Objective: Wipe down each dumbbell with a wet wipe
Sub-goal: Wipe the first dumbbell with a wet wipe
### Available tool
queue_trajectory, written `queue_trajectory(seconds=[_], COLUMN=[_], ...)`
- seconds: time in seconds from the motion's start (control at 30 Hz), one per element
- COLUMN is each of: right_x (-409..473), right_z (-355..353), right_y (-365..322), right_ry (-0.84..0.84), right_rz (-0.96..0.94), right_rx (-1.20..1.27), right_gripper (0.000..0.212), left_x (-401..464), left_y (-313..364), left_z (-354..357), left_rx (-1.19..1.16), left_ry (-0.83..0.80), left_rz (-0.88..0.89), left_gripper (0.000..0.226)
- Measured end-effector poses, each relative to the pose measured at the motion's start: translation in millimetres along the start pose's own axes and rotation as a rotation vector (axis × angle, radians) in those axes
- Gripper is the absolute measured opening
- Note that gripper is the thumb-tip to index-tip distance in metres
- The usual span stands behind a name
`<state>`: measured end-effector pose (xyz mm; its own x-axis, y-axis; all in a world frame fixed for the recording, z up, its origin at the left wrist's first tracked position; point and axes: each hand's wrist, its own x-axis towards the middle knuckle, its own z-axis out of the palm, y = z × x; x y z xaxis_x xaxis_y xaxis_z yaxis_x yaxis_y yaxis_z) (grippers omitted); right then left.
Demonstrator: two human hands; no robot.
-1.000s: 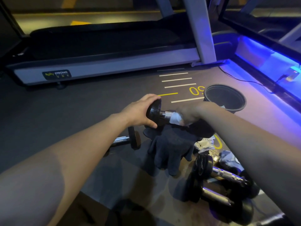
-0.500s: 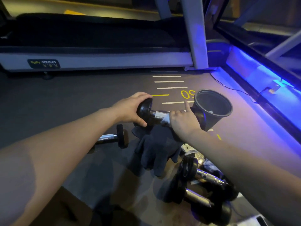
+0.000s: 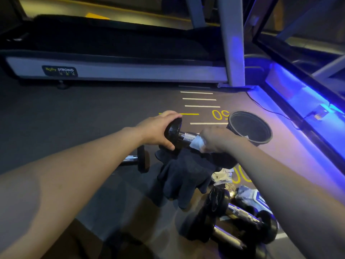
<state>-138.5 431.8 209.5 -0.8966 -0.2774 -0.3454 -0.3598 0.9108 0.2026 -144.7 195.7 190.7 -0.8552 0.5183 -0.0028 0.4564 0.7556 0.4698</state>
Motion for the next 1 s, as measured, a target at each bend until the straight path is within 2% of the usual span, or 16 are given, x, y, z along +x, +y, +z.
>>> queue_trajectory(seconds=[0.1, 0.17, 0.4, 0.6, 0.67, 0.83, 0.93, 1.0], right_x=[-6, -12, -7, -1, -1, -4, -6, -7], right_z=[16, 24, 16, -3, -3, 11, 13, 11], right_y=[2, 5, 6, 14, 13, 10, 11, 15], right_ry=[0.167, 0.225, 0.157, -0.024, -0.007, 0.179, 0.186, 0.137], right_rz=[-0.021, -0.010, 0.023, -0.030, -0.033, -0.021, -0.042, -0.036], right_rx=[-0.311, -0.390, -0.174, 0.058, 0.036, -0.133, -0.196, -0.137], right_gripper=[0.044, 0.045, 0.053, 0.039, 0.039, 0.047, 0.057, 0.066], left_x=[0, -1, -5, -6, -5, -3, -3, -4], left_y=[2, 2, 3, 4, 4, 5, 5, 4], left_z=[-1, 0, 0, 0, 0, -1, 0, 0], left_rx=[-0.005, -0.004, -0.009, -0.009, -0.014, -0.041, -0.066, -0.076], left_ry=[0.000, 0.002, -0.009, -0.015, -0.010, -0.011, -0.011, -0.013], left_rz=[0.000, 0.009, -0.005, -0.015, -0.014, -0.011, -0.013, -0.017], left_gripper=[0.116, 0.117, 0.117, 0.116, 0.116, 0.115, 0.114, 0.115])
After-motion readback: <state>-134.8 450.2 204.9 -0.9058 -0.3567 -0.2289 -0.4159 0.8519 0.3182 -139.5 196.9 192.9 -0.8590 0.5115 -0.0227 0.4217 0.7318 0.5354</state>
